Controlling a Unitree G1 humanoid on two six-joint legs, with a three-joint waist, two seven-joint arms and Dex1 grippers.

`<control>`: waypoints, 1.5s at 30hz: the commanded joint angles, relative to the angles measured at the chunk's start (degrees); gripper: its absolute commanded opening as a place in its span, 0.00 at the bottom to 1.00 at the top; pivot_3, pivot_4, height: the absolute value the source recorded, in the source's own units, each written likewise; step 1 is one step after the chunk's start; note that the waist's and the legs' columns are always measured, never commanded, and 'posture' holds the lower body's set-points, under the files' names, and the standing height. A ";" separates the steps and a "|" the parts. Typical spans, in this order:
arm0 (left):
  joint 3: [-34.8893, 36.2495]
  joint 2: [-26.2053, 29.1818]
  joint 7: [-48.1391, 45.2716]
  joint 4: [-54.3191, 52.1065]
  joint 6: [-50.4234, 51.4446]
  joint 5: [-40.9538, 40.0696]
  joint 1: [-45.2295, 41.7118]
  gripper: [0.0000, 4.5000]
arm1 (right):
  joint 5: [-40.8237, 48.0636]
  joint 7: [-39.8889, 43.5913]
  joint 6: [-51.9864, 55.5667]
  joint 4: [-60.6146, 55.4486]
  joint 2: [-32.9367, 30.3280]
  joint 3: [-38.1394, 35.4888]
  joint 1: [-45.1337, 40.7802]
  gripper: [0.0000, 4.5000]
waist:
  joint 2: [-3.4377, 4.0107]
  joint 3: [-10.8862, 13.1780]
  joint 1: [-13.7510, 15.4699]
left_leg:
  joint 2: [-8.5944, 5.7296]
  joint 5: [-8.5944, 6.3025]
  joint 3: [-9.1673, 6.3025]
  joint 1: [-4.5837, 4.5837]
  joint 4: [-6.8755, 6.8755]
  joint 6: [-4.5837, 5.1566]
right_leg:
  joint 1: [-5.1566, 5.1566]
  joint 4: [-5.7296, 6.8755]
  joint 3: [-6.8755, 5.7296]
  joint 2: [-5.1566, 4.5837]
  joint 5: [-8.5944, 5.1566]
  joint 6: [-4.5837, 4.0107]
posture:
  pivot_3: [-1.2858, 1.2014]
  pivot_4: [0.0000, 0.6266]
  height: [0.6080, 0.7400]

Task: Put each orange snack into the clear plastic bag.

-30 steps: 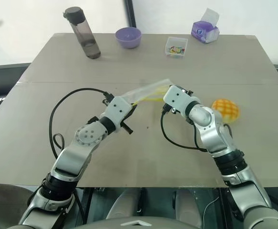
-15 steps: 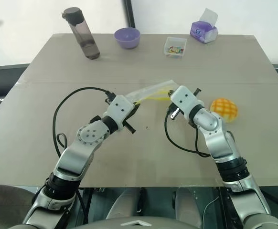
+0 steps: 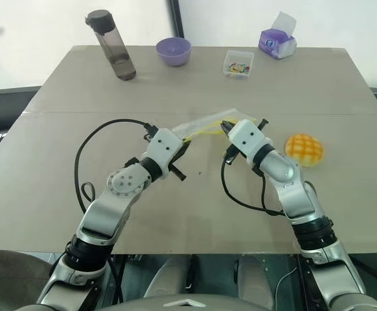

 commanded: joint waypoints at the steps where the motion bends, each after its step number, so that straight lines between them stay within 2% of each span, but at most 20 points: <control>1: 1.30 -0.70 0.18 -1.45 -0.76 -0.21 -1.01 0.00 | -1.65 -0.44 -2.03 0.23 -1.92 -0.31 -0.28 0.02 | 0.00 0.00 0.01 | 0.00 0.00 0.00 0.00 0.01 0.00 | 0.00 0.00 0.00 0.00 0.00 0.00 | 0.52 0.24 1.00; 15: -2.31 1.68 -5.45 -3.38 -7.03 0.24 0.61 0.00 | -5.94 -2.01 -2.84 7.91 -0.62 2.53 -4.45 0.02 | 0.00 0.00 -1.23 | 0.00 0.00 0.07 0.07 0.05 0.01 | -0.02 0.19 0.09 0.00 0.00 0.00 | 0.52 0.24 1.00; 20: -4.65 3.68 -7.51 -2.56 -10.72 2.03 0.22 0.00 | -9.95 -1.51 -5.61 10.28 -2.13 5.65 -5.89 0.02 | 0.00 0.00 -1.25 | 0.01 0.01 0.17 0.07 0.05 0.02 | -0.13 0.32 0.19 0.01 0.00 0.00 | 0.52 0.24 1.00; 22: -4.77 3.58 -7.48 -1.82 -11.81 2.59 -0.55 0.00 | -14.32 -1.76 -8.43 11.78 -4.06 8.49 -6.84 0.02 | 0.00 0.00 -1.26 | 0.01 0.01 0.20 0.07 0.05 0.02 | -0.15 0.34 0.22 0.00 0.00 0.00 | 0.52 0.24 1.00; 25: -4.36 2.79 -7.32 -1.27 -11.88 2.37 -1.08 0.00 | -17.20 -2.86 -10.23 13.43 -4.71 10.21 -8.08 0.18 | 0.00 0.00 -1.25 | -0.01 0.03 0.26 0.07 0.10 0.04 | -0.20 0.44 0.28 0.00 0.00 0.00 | 0.52 0.24 1.00; 28: -4.26 2.45 -7.22 -1.10 -11.47 2.42 -1.26 0.00 | -18.21 -3.79 -10.87 14.23 -4.36 10.41 -8.80 0.50 | -0.01 0.00 -1.31 | 0.00 0.03 0.27 0.07 0.11 0.06 | -0.21 0.51 0.30 0.00 0.00 0.00 | 0.52 0.24 1.00; 33: -3.65 2.04 -6.08 -0.62 -10.45 3.23 -1.01 0.00 | -18.82 -4.54 -11.15 14.13 -4.12 9.74 -8.82 0.95 | -0.01 -0.01 -1.27 | 0.00 0.04 0.28 0.07 0.13 0.06 | -0.22 0.53 0.31 0.00 0.00 0.00 | 0.52 0.24 1.00; 34: -3.39 1.84 -5.64 -0.53 -10.04 3.39 -0.91 0.00 | -18.62 -4.61 -11.05 13.96 -4.03 9.44 -8.76 0.99 | -0.01 0.00 -1.27 | 0.00 0.04 0.28 0.07 0.14 0.06 | -0.22 0.53 0.31 0.00 0.00 0.00 | 0.52 0.24 1.00; 41: -2.16 0.28 -2.23 0.22 -6.98 4.90 0.02 0.00 | -16.96 -2.95 -8.29 12.56 -3.45 8.04 -8.95 0.99 | -0.01 0.00 -1.28 | 0.00 0.04 0.28 0.07 0.16 0.07 | -0.22 0.57 0.31 0.01 0.00 0.00 | 0.52 0.24 1.00; 45: -1.08 -0.45 -0.60 0.71 -5.61 5.45 0.82 0.00 | -12.92 1.11 -8.16 9.47 -5.14 6.55 -8.47 0.99 | -0.01 0.00 -1.28 | 0.00 0.04 0.28 0.07 0.16 0.07 | -0.23 0.58 0.31 0.01 0.00 0.00 | 0.52 0.24 1.00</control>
